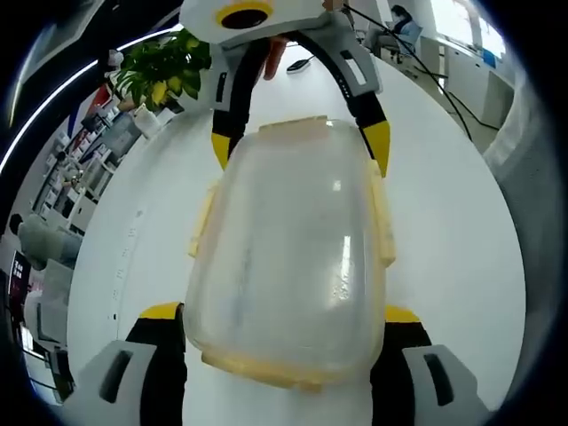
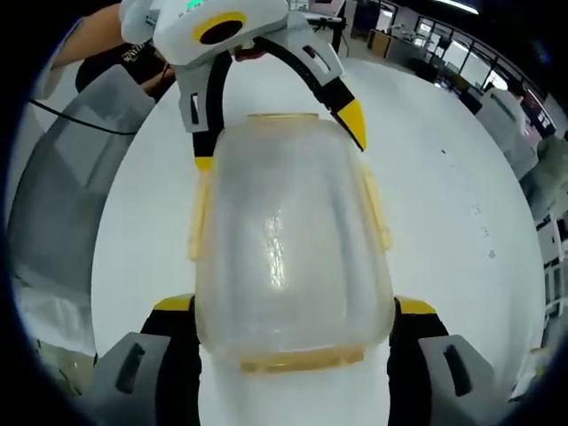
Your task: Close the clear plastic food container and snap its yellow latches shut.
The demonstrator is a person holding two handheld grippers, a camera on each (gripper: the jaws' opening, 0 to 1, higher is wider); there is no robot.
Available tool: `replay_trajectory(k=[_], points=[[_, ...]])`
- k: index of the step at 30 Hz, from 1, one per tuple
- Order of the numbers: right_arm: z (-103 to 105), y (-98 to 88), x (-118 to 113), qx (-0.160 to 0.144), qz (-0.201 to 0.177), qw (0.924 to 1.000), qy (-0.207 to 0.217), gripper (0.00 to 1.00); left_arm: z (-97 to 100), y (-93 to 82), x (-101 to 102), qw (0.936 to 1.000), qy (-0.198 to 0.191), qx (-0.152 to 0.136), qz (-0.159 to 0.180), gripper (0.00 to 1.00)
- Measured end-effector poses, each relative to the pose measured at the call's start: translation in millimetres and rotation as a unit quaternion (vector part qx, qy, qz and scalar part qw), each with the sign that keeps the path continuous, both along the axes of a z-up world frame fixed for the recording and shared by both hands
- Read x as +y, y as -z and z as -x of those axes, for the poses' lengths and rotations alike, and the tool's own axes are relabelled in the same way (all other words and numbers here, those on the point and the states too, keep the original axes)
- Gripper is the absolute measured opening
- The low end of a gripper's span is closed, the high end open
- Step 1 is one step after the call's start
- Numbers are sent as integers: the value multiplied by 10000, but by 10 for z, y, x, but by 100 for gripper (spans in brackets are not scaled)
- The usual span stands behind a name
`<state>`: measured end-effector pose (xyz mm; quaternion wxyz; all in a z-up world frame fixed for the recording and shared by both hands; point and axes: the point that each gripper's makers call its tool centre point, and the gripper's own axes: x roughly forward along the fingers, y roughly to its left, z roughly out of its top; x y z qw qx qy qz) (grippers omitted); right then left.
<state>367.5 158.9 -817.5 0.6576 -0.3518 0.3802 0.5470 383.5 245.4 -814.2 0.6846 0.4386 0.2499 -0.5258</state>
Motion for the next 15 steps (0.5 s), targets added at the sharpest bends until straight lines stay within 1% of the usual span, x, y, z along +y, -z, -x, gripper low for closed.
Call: replay_trajectory(k=[4,7,11,13,15], points=[[26,-2,49,-8,6,10000,1,85,28,6,53,10000,25,-2,-71,84],[69,-3,126,-8,-10,10000,3,85,77,13,135,9998,31,4,-176,84],[125,-2,298,10,-4,10000,-9,85,117,15,305,9996,36,43,-269,84],[148,-1,375,5,29,10000,-9,85,165,8,395,9997,31,76,-242,84],[201,-3,481,6,33,10000,-2,85,220,2,497,9994,39,148,-307,84]])
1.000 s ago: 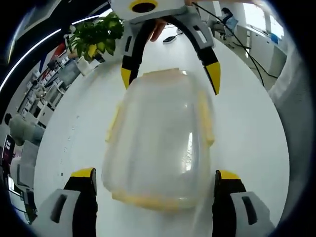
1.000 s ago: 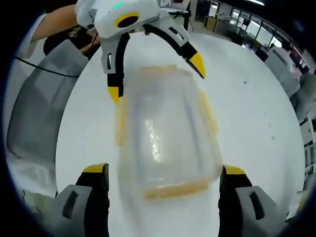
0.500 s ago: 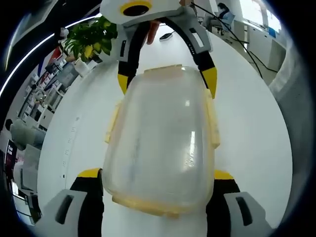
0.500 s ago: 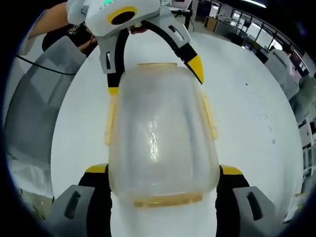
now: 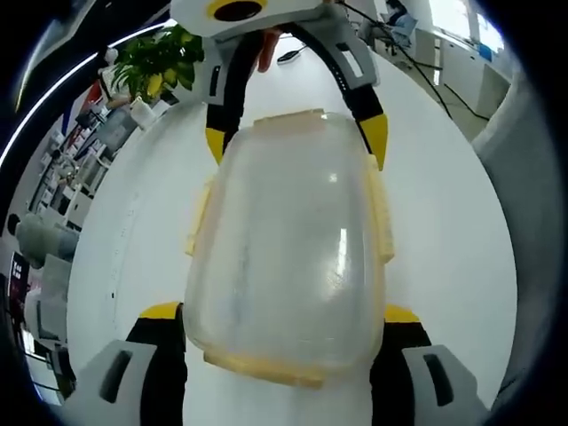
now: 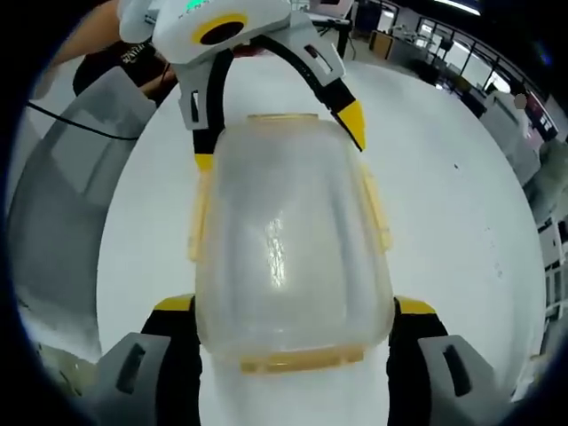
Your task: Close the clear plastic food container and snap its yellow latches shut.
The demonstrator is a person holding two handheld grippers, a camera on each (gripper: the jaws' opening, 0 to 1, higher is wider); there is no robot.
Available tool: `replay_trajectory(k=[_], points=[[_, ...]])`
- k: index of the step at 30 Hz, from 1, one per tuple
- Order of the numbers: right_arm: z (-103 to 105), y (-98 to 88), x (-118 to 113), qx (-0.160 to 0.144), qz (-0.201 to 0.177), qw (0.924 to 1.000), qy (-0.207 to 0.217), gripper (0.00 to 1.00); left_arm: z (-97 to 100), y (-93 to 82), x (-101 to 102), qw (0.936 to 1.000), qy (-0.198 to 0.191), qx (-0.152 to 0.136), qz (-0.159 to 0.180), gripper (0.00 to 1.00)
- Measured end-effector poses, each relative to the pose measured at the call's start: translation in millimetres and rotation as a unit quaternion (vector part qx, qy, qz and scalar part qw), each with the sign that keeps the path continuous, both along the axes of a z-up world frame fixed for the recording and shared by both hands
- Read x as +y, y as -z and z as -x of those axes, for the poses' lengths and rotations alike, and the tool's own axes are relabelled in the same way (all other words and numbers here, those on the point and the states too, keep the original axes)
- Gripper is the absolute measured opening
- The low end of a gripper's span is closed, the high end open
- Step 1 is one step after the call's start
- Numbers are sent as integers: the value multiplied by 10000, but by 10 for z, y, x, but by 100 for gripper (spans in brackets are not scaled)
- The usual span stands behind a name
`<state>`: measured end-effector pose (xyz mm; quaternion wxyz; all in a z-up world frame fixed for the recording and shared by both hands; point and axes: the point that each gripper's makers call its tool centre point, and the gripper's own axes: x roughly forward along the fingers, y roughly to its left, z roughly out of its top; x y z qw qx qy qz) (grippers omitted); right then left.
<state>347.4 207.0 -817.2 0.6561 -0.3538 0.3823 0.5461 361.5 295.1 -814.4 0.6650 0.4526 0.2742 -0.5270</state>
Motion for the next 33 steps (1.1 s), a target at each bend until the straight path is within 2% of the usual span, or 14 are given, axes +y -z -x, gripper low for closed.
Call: replay_trajectory(k=[6,12,15,24,33], points=[[137,-9,299,0,-102,9999,-27,84,137,9,312,9999,-28,61,-154,83],[273,-4,525,-10,-87,9999,-82,84,287,-3,528,9999,-99,57,-55,83],[340,-6,640,-13,-118,9999,-66,84,360,-5,628,9999,-76,56,-107,83],[420,2,827,-3,-65,10000,15,84,411,-2,810,9999,-2,60,-85,83],[413,8,961,0,-64,10000,33,84,399,7,948,10000,11,62,0,83]])
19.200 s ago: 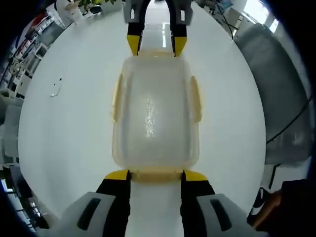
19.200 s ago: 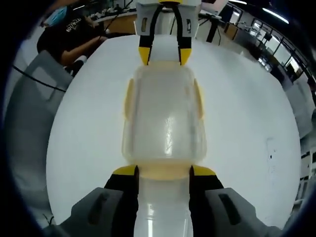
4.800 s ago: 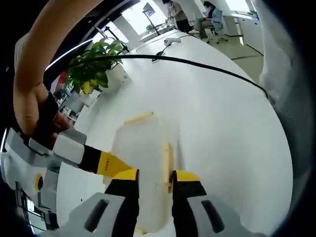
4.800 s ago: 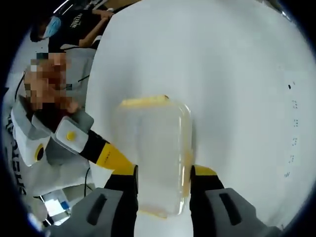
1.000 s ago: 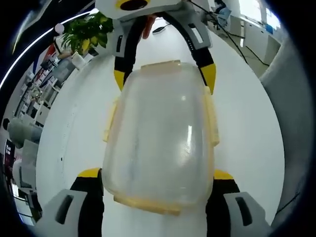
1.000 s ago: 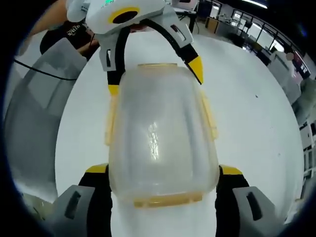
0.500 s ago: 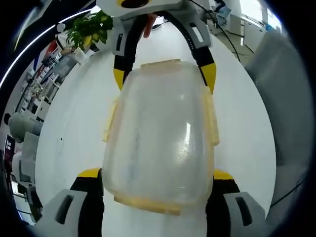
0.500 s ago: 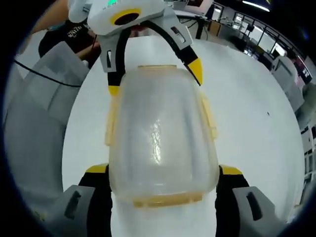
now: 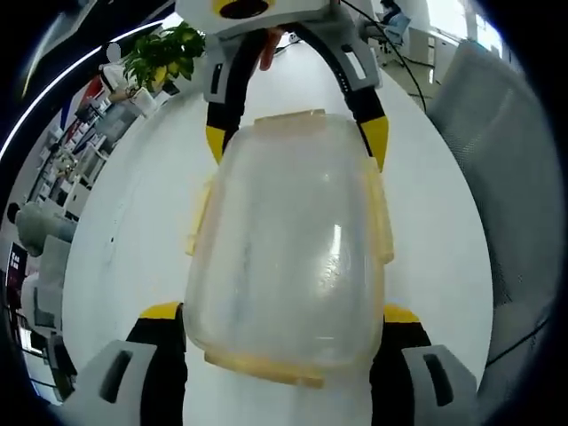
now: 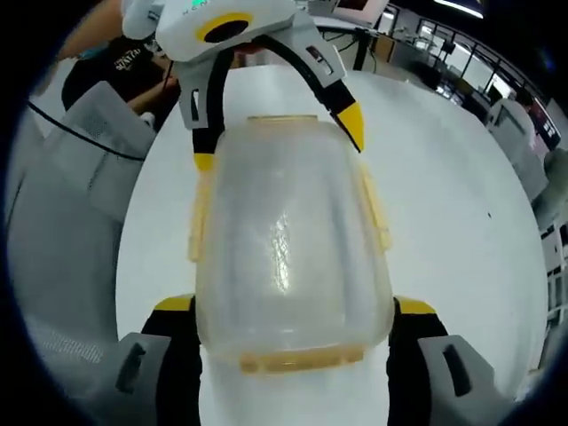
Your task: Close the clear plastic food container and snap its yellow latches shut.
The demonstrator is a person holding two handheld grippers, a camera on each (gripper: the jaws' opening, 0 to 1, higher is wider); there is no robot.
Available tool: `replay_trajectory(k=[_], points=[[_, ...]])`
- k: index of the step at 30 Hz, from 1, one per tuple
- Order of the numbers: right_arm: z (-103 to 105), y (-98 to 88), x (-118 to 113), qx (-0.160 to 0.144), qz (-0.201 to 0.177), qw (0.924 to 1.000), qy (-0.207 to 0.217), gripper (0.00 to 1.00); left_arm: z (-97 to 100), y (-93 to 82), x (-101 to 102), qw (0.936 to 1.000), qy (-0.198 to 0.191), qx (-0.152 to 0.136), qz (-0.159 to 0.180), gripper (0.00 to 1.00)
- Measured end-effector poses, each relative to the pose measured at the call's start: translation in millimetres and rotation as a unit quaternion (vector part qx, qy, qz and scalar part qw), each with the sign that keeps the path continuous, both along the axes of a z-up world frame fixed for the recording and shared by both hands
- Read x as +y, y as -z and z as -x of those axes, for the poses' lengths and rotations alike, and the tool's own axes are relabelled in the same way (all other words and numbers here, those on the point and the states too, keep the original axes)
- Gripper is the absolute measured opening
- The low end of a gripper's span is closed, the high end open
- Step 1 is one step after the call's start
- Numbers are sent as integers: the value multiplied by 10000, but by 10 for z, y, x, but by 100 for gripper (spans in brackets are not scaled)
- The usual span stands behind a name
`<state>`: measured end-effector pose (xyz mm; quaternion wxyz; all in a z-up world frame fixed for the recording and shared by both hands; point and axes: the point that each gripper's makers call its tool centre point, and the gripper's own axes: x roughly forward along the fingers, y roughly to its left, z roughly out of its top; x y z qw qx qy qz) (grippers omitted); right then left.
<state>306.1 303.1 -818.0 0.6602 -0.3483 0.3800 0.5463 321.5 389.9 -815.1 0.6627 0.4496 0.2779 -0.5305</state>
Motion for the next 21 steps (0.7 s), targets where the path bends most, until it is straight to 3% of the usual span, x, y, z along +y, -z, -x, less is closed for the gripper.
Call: replay_trajectory(k=[12,21], points=[[-156,-8,31,-26,-20,9999,105,84,-210,28,23,10000,61,-51,-5,85],[-468,-13,32,-30,28,10000,74,84,-512,22,16,9999,21,-74,97,85]])
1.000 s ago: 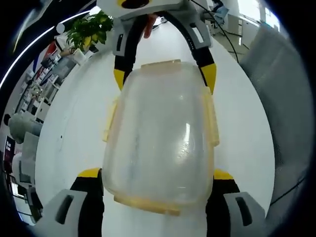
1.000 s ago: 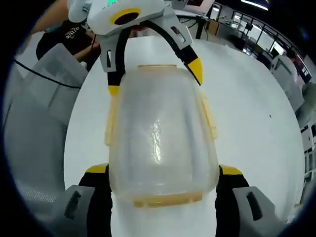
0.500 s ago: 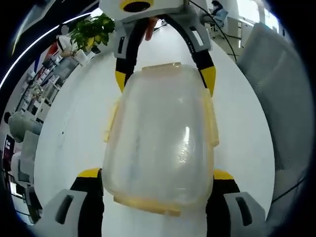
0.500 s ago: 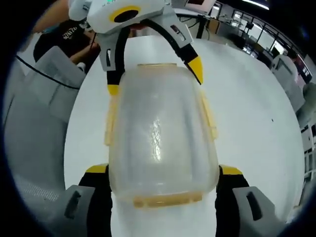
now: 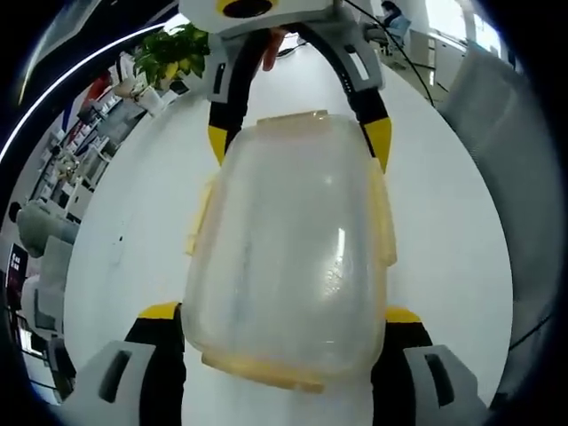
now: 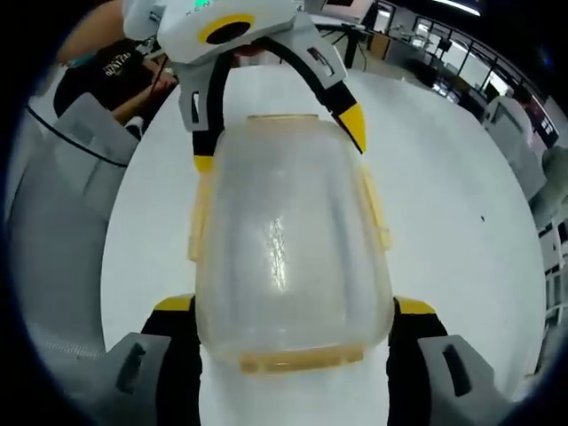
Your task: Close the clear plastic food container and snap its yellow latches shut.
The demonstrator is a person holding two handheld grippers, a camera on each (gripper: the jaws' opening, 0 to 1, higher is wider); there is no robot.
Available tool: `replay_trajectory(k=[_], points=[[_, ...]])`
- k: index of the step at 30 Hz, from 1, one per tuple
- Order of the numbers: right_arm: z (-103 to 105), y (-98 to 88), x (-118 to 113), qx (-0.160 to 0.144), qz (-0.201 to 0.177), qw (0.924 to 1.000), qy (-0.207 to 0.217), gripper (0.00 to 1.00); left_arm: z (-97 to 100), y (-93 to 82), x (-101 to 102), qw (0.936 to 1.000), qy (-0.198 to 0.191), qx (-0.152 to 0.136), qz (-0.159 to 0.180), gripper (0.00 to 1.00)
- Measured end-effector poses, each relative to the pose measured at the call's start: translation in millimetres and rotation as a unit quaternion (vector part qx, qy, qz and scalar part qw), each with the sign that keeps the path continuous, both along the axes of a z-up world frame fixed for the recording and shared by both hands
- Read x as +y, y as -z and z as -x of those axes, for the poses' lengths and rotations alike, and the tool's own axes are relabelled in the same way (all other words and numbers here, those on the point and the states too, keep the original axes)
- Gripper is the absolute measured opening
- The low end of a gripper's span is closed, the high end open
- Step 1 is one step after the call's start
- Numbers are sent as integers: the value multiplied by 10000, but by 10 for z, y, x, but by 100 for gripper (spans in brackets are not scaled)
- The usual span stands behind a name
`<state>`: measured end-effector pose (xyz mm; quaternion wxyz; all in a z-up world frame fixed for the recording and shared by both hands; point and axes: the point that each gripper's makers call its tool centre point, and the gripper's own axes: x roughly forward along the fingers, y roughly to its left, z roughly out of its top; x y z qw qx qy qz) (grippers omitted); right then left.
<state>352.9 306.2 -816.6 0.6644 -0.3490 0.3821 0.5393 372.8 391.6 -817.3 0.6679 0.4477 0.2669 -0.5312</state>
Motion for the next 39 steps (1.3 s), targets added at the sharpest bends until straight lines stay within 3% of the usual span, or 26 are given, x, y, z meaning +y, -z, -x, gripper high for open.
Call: replay_trajectory(k=[11,20,39], points=[[-419,-5,-18,-13,-80,10000,46,84,-426,3,-17,10000,14,-84,-2,85],[-648,-17,-16,-34,-228,9997,83,85,-660,3,-34,9999,10,-135,-52,85],[-733,-19,-22,-44,-260,9996,85,85,-741,-13,-57,9999,0,-148,16,85]])
